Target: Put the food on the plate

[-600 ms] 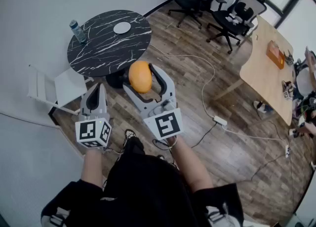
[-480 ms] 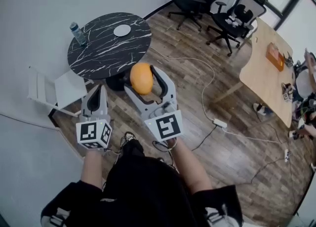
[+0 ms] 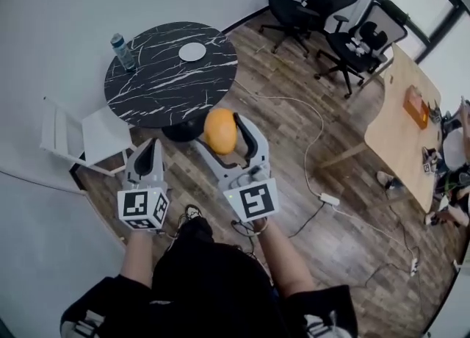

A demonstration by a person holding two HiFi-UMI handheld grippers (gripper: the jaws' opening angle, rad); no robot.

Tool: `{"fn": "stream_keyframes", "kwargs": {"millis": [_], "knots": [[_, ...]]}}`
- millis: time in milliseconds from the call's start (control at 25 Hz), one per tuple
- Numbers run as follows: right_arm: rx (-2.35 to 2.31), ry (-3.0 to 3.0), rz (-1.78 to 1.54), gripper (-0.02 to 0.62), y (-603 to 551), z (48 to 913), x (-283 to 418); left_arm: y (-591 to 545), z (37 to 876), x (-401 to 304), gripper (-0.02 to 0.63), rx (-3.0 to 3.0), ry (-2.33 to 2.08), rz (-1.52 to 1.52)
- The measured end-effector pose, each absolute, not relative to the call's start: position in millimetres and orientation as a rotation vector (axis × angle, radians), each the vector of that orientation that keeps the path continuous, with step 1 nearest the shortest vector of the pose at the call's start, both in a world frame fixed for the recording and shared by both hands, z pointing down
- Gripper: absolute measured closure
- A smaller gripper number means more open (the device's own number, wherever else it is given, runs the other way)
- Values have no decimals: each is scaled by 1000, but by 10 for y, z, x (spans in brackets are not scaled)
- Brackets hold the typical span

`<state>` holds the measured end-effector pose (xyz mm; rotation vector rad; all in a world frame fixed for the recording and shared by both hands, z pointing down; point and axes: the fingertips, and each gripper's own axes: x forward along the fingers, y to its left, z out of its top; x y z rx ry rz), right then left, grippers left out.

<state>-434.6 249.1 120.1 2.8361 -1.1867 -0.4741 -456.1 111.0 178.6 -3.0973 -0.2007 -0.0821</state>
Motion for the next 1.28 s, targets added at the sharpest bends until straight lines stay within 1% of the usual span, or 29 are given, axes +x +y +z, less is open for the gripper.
{"fn": "stream_keyframes", "kwargs": {"millis": [480,680,920,1280], "knots": [[2865,-1127,-409,255,1732,1250,-3422,453,1808,-3559,606,-3051,-365,-127],[2880,-1099,-403,255,1545,1274,-3159,358,1890,-3231,606,-3022,-463,-180],[2864,-1092,-311,255,1519,1499,-2781,411,2077,-2823,606,-3016,-521,-253],[2773,-1231,-240,253,1645,1756,-1829,519,2340,-1982,606,-3011,-445,-387]]}}
